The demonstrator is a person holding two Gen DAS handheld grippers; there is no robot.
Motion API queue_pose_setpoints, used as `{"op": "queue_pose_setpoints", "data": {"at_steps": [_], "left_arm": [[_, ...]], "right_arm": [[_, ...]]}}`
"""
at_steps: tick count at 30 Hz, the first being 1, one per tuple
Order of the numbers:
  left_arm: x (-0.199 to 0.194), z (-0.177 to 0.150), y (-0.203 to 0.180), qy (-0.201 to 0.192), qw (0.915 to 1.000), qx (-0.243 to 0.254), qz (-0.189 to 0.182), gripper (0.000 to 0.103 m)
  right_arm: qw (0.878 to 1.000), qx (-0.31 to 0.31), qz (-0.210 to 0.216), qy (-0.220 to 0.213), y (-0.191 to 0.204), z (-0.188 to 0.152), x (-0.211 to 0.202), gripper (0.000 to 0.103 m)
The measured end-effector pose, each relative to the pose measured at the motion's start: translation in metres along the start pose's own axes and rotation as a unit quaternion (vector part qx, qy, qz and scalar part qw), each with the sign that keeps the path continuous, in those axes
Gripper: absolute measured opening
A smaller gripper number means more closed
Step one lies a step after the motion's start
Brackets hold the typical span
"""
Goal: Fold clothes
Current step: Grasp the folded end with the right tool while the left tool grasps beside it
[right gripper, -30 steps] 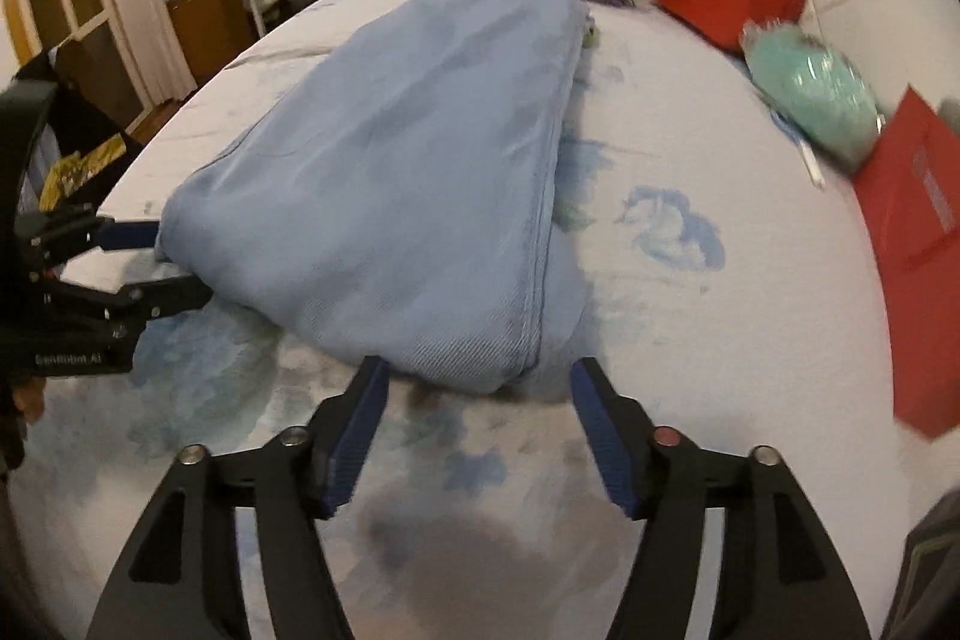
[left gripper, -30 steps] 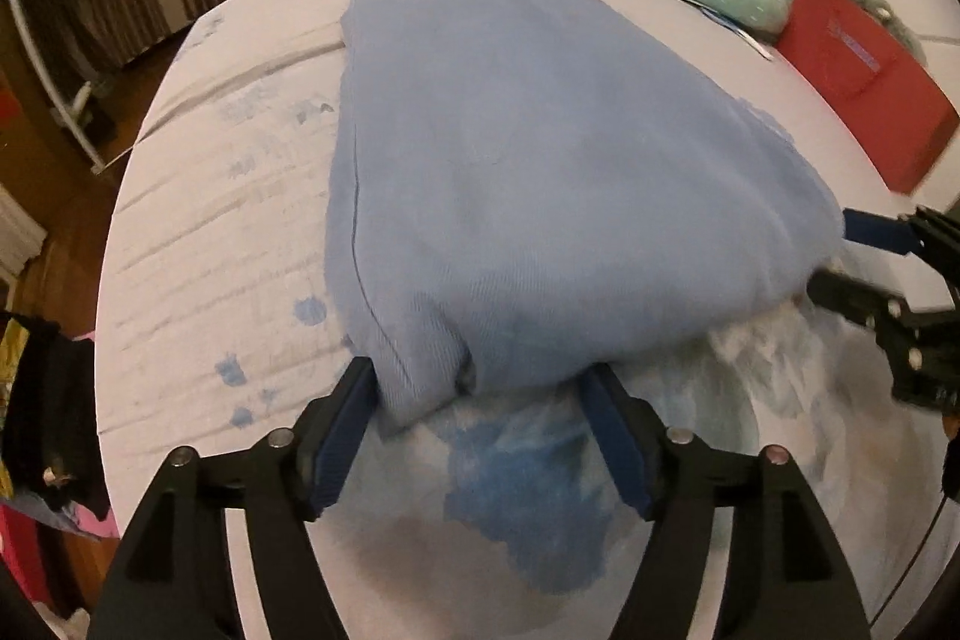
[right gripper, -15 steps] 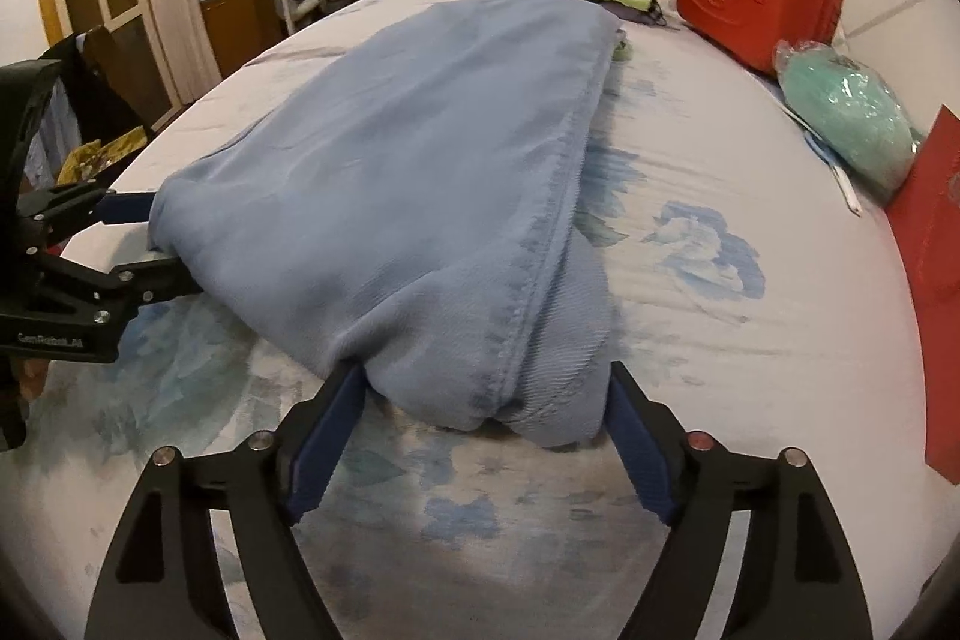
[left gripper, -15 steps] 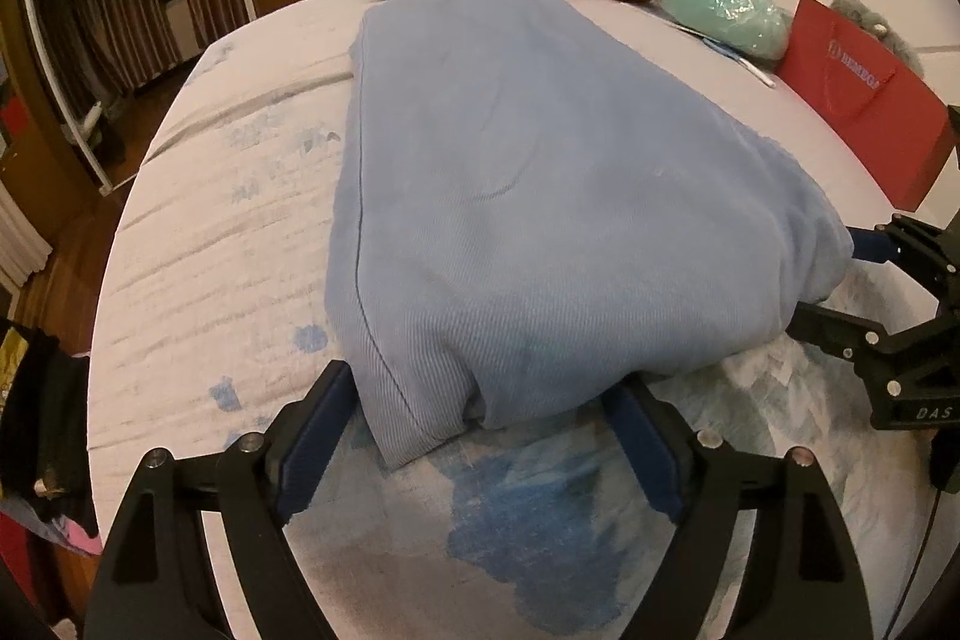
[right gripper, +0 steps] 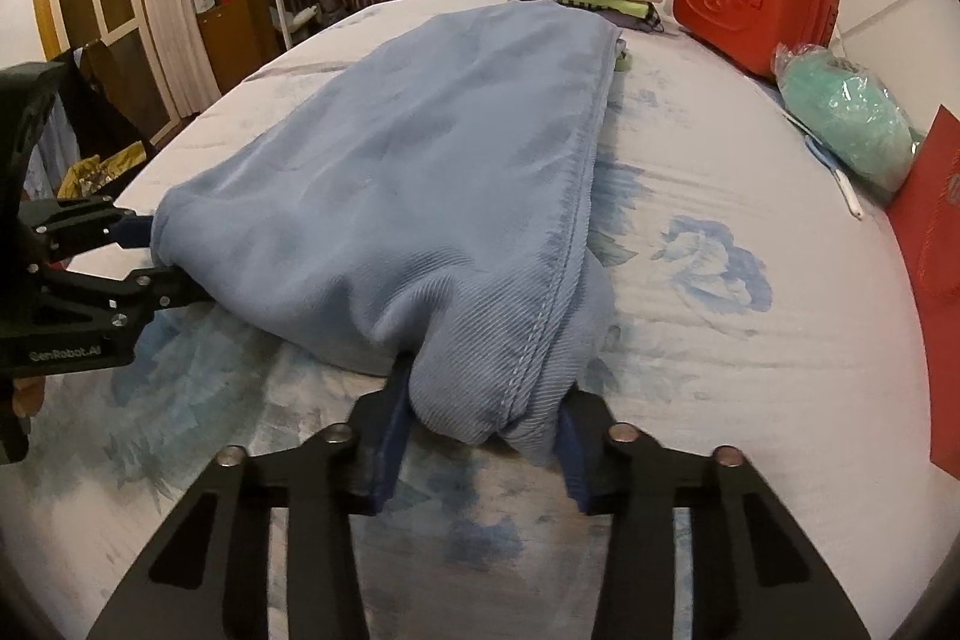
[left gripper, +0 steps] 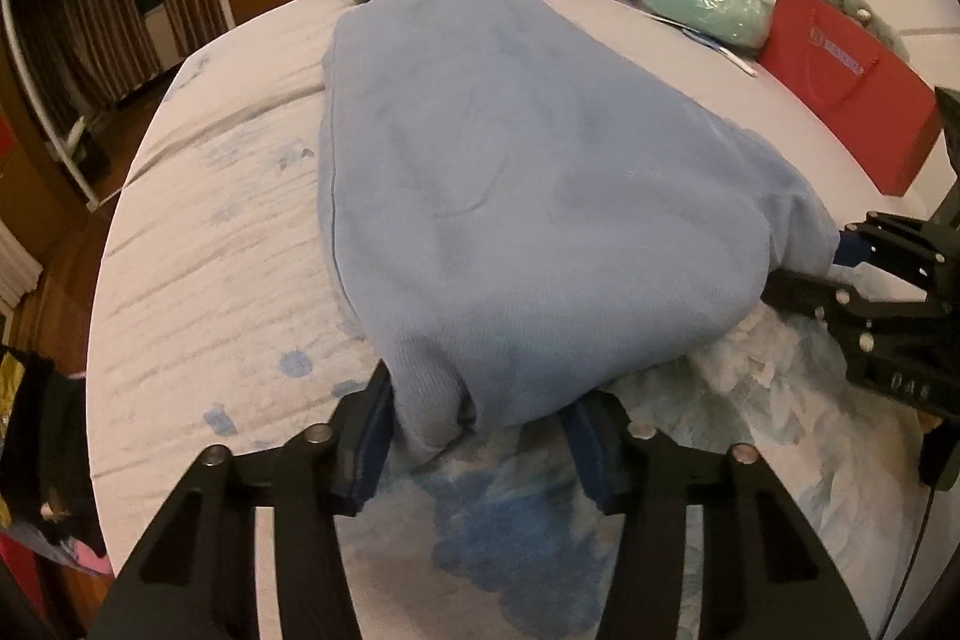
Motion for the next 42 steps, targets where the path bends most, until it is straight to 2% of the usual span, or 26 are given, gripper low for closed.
{"op": "queue_pose_setpoints", "data": {"at_steps": [1,3,6,10,17,19,23,27,31,36,42], "left_arm": [[0.0,0.002,0.0,0.005,0.9999,0.012,0.001,0.007],[-0.001,0.005,0.002,0.015,0.9995,0.026,-0.008,0.006],[-0.015,0.009,0.011,0.01,0.9993,0.024,-0.025,0.006],[-0.055,0.01,0.014,-0.019,0.9958,0.083,-0.034,0.006],[-0.123,-0.009,0.035,0.01,0.9879,0.125,-0.091,0.006],[-0.131,-0.01,0.039,0.009,0.9865,0.13,-0.099,0.006],[-0.126,0.003,0.047,0.016,0.9859,0.123,-0.112,0.006],[-0.108,0.032,0.061,0.04,0.9842,0.113,-0.13,0.006],[-0.088,0.071,0.074,0.039,0.9838,0.104,-0.141,0.006],[-0.054,0.133,0.096,0.033,0.9829,0.089,-0.157,0.006],[0.016,0.222,0.129,0.045,0.9817,0.074,-0.169,0.006]], "right_arm": [[1.0,0.004,0.005,0.001,0.0,0.001,0.0,0.028],[1.0,0.018,0.018,0.001,0.001,0.005,0.0,0.019],[0.999,0.032,0.022,-0.014,0.005,0.009,-0.011,0.017],[0.997,0.051,0.03,-0.039,0.012,0.015,-0.041,0.016],[0.995,0.061,0.06,-0.056,0.056,0.005,-0.102,0.015],[0.994,0.07,0.068,-0.054,0.068,-0.001,-0.114,0.015],[0.995,0.079,0.048,-0.044,0.077,0.005,-0.111,0.015],[0.994,0.096,0.031,-0.044,0.069,0.025,-0.101,0.015],[0.994,0.098,0.013,-0.044,0.058,0.054,-0.086,0.015],[0.993,0.101,-0.017,-0.052,0.032,0.112,-0.062,0.015],[0.992,0.112,-0.025,-0.05,-0.016,0.186,-0.013,0.015]]}}
Point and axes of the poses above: each gripper's, at about its wrist camera, not at the fingertips, and x roughly the way its jaws point, y to its left, z to its top, the point moved 3 cm from there along x, roughly the way its jaws point, and after that the axes turned 4 degrees about -z, right-handed, at the moved point
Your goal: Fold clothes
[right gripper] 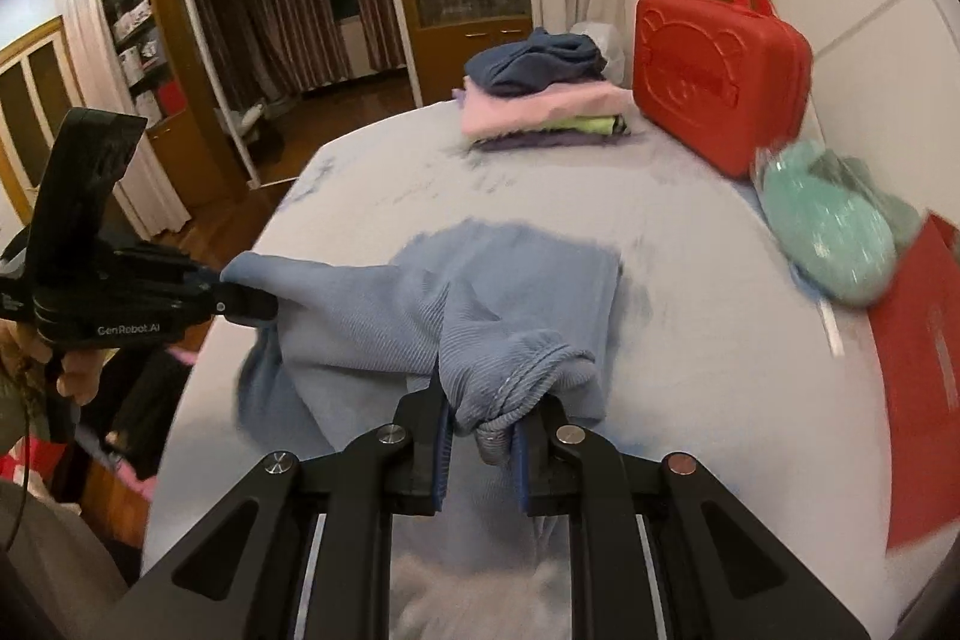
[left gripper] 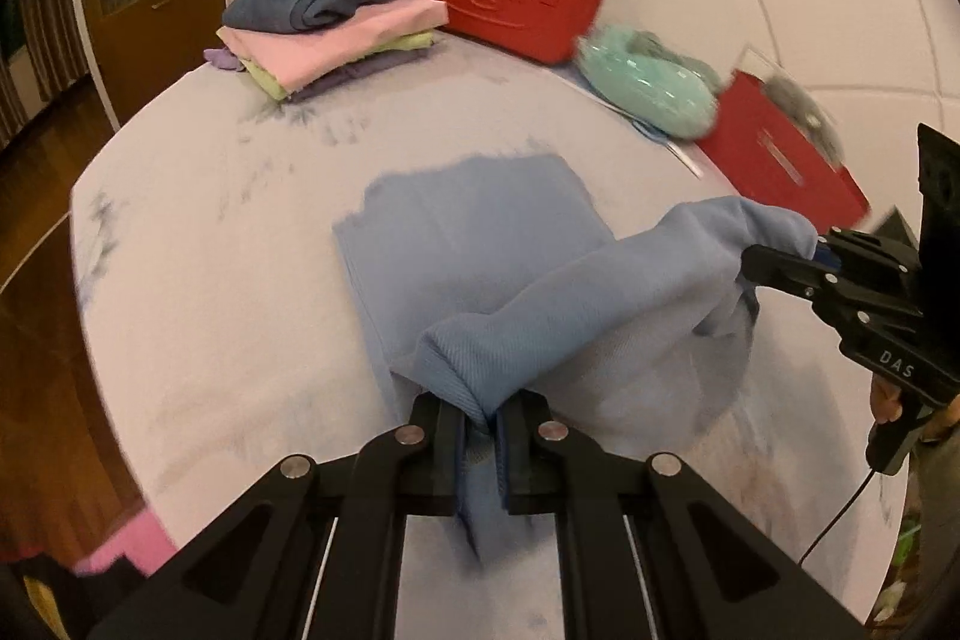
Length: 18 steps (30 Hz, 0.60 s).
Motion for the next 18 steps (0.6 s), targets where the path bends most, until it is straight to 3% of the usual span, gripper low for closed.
{"op": "queue_pose_setpoints", "data": {"at_steps": [6,8,10,11,12,13,18], "left_arm": [[0.065,0.059,0.055,0.028,0.9994,-0.017,0.008,0.011],[0.083,0.068,0.068,0.038,0.9988,-0.025,0.016,0.022],[0.091,0.071,0.076,0.038,0.9984,-0.031,0.029,0.04],[0.091,0.071,0.079,0.032,0.9984,-0.032,0.033,0.05],[0.087,0.071,0.079,0.025,0.9986,-0.032,0.034,0.053],[0.082,0.071,0.078,0.017,0.9988,-0.03,0.035,0.054],[0.062,0.056,0.059,0.002,0.9996,-0.019,0.02,0.055]], "right_arm": [[0.999,0.03,0.0,0.035,-0.04,0.048,0.093,0.015],[0.997,0.045,-0.001,0.057,-0.051,0.05,0.119,0.018],[0.995,0.063,-0.008,0.074,-0.061,0.051,0.14,0.025],[0.995,0.069,-0.012,0.077,-0.064,0.051,0.144,0.031],[0.994,0.076,-0.017,0.08,-0.068,0.051,0.147,0.044],[0.993,0.083,-0.026,0.075,-0.072,0.052,0.145,0.049],[0.992,0.101,-0.061,0.046,-0.084,0.054,0.107,0.052]]}}
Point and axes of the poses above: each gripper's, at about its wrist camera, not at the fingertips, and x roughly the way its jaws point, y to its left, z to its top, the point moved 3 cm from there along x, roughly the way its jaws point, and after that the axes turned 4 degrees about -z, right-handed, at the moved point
